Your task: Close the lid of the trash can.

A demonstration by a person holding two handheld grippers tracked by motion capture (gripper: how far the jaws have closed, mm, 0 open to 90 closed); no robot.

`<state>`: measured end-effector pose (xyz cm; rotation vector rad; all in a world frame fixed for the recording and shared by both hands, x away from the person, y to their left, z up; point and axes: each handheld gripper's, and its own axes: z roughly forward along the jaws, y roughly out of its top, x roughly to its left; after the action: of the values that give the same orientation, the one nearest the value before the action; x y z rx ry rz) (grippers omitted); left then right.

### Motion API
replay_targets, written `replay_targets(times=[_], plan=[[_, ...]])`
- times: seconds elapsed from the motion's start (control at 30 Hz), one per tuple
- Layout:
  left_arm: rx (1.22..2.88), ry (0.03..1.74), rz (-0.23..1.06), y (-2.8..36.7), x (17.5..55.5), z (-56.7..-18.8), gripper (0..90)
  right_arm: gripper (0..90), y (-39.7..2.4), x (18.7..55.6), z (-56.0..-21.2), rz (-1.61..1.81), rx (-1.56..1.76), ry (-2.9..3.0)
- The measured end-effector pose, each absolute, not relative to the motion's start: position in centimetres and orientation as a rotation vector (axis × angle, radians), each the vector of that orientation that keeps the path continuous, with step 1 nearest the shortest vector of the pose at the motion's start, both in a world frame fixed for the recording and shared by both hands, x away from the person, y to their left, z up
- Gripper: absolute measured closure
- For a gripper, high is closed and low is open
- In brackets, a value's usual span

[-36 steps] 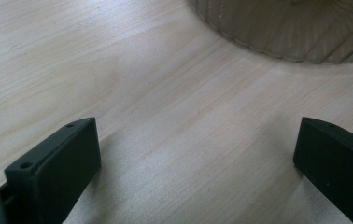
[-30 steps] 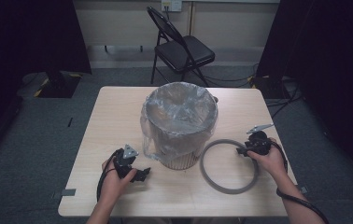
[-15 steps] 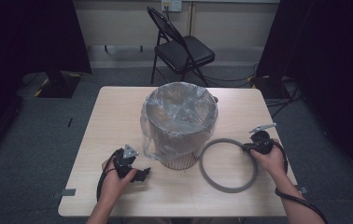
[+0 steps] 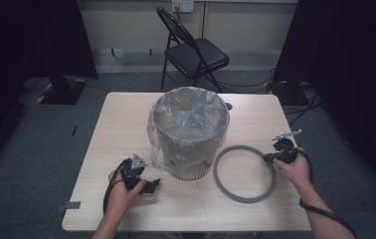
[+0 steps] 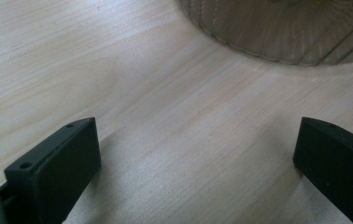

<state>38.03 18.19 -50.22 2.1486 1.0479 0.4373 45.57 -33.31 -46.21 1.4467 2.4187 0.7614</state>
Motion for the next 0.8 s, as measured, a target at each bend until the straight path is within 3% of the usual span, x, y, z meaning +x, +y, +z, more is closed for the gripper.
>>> replay_targets(times=[0.8], plan=[[2.149,1.048,0.437,18.2,38.0,-50.2,0.0,84.7,-35.1,46.7,-37.6,0.899,1.497,2.405]])
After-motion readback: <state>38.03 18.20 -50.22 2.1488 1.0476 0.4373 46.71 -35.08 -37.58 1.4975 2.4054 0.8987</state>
